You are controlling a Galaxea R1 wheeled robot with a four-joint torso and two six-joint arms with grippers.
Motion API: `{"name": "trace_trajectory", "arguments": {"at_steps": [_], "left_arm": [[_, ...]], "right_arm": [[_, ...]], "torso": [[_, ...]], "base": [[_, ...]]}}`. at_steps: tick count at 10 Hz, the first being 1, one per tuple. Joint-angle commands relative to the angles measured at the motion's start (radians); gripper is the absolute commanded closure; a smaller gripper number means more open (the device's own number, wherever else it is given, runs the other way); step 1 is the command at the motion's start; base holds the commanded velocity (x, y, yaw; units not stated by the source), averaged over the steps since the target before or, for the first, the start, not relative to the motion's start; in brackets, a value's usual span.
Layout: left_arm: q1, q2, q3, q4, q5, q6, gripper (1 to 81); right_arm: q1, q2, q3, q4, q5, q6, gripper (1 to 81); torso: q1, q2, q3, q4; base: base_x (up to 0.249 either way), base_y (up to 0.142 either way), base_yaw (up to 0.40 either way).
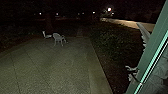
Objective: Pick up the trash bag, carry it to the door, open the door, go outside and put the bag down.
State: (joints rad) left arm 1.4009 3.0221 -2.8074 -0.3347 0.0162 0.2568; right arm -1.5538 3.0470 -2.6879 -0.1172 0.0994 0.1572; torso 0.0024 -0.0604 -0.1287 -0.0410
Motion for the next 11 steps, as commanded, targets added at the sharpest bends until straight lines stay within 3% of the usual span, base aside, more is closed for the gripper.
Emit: {"name": "trace_trajectory", "arguments": {"at_steps": [1, 4, 11], "left_arm": [[-0.036, -0.005, -0.001, -0.003, 0.062, 0.002, 81.1], [-0.036, -0.005, 0.0, -0.003, 0.064, 0.002, 81.1], [-0.036, -0.005, 0.0, -0.003, 0.062, 0.002, 81.1]], "right_arm": [[0.017, 0.005, 0.007, -0.001, -0.059, -0.001, 1.0], [0.016, 0.005, 0.007, -0.001, -0.059, -0.001, 1.0], [0.016, 0.003, 0.005, -0.001, -0.058, -0.001, 1.0]], "torso": [[0.0, 0.0, 0.0, 0.0], [-0.002, -0.002, 0.0, 0.0], [-0.002, -0.002, 0.001, 0.0]], "base": [[0.105, 0.0, 0.0], [0.105, 0.021, 0.0], [0.1, 0.081, 0.0]]}}
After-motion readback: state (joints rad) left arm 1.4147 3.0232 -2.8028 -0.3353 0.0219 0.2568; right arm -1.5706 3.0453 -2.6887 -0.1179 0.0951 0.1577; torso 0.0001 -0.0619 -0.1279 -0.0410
